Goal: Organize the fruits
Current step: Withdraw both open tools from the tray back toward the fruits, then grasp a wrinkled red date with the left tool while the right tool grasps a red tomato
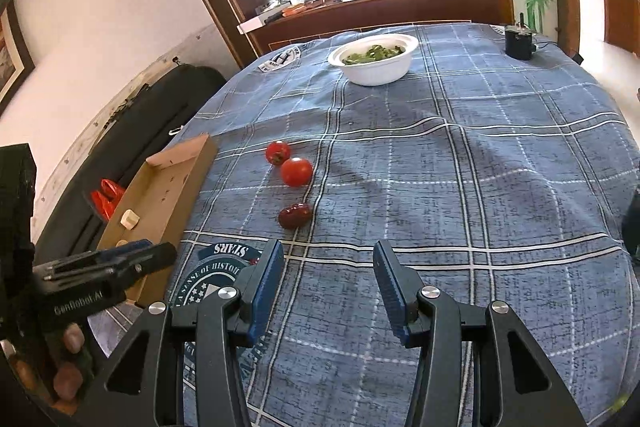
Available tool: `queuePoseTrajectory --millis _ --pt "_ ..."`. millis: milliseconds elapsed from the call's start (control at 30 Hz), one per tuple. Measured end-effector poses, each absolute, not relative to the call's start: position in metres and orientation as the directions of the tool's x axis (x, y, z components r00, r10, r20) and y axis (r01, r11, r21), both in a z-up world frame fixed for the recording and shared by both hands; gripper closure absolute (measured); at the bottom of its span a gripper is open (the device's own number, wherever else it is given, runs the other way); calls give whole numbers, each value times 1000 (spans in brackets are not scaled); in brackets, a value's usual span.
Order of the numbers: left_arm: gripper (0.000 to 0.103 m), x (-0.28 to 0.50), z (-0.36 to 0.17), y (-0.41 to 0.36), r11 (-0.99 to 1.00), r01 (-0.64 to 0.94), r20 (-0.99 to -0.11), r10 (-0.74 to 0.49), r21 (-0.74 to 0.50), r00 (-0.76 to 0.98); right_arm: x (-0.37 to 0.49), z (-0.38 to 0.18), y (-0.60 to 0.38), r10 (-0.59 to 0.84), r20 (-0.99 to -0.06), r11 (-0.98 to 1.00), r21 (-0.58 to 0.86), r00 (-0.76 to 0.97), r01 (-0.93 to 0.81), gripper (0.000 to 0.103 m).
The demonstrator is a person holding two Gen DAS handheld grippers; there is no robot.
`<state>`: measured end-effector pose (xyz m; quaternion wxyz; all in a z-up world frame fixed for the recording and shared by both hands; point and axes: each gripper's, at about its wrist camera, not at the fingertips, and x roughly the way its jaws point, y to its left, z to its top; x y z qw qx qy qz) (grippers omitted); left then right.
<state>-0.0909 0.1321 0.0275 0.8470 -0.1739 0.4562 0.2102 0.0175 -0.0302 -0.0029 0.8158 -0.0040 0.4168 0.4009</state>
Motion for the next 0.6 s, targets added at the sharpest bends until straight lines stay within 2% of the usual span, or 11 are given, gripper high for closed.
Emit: queuePoseTrajectory --millis 600 --pt "62 -85 12 113 885 -444 -859 112 -144 500 18 -7 -35 638 -696 685 320 329 -654 54"
